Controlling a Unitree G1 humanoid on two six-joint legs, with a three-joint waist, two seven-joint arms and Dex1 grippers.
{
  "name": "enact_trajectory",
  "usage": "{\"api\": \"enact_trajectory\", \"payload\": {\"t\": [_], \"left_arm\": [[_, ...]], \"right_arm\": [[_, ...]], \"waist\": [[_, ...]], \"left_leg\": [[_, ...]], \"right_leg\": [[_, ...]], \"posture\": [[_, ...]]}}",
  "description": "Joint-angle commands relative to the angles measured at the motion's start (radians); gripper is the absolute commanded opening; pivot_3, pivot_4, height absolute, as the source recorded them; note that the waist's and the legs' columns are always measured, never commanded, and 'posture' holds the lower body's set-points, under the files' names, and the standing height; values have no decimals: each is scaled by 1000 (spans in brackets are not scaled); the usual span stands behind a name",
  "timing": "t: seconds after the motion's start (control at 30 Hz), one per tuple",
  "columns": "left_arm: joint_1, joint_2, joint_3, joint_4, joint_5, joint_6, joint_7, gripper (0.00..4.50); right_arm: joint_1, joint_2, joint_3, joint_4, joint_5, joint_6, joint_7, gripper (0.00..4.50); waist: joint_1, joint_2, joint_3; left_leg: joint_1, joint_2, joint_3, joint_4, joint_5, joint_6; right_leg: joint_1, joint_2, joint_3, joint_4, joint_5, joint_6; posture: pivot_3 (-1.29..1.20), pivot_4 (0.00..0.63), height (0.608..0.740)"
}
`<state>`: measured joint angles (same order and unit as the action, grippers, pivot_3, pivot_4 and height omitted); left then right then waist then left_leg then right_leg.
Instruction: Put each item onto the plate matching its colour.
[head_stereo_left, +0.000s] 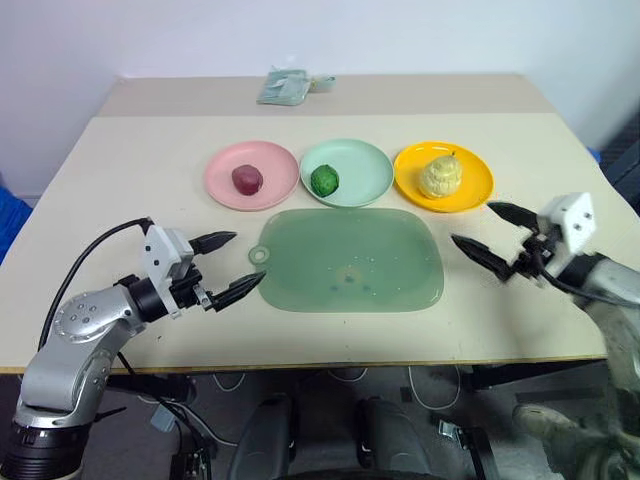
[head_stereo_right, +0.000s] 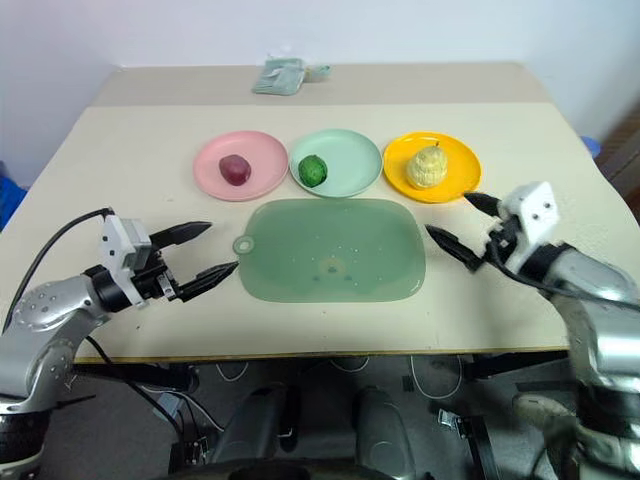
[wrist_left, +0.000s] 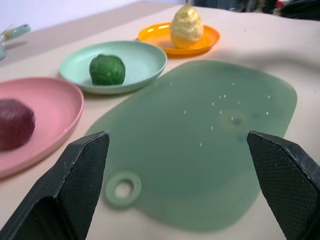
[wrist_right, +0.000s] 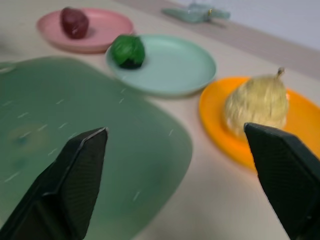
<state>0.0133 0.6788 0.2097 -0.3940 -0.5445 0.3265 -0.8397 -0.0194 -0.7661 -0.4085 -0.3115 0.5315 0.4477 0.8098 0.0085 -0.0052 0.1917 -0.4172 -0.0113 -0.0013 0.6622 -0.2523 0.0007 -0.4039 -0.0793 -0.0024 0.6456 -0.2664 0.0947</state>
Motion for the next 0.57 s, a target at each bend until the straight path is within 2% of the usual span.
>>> {"api": "enact_trajectory", "payload": {"t": [0.03,0.17,0.57], "left_arm": [[34,9,37,-37,3,-30,-8,4500],[93,11,56,-52,1,-35,-15,4500],[122,22,59,-84,-13,-7,-12,4500]], "right_arm": [[79,-25,-84,-97,42,46,1,4425],[141,-27,-128,-95,49,54,9,4425],[105,-39,-117,-41,27,39,14,4425]], "waist": [[1,0,0],[3,0,0],[4,0,-1]], "left_leg": [[0,0,0,0,0,0],[-1,0,0,0,0,0],[-1,0,0,0,0,0]], "right_leg": [[0,0,0,0,-2,-3],[0,-1,0,-1,-2,-3],[-1,-1,0,-2,-2,-3]], "posture": [[0,150,740],[0,150,740],[0,150,740]]}}
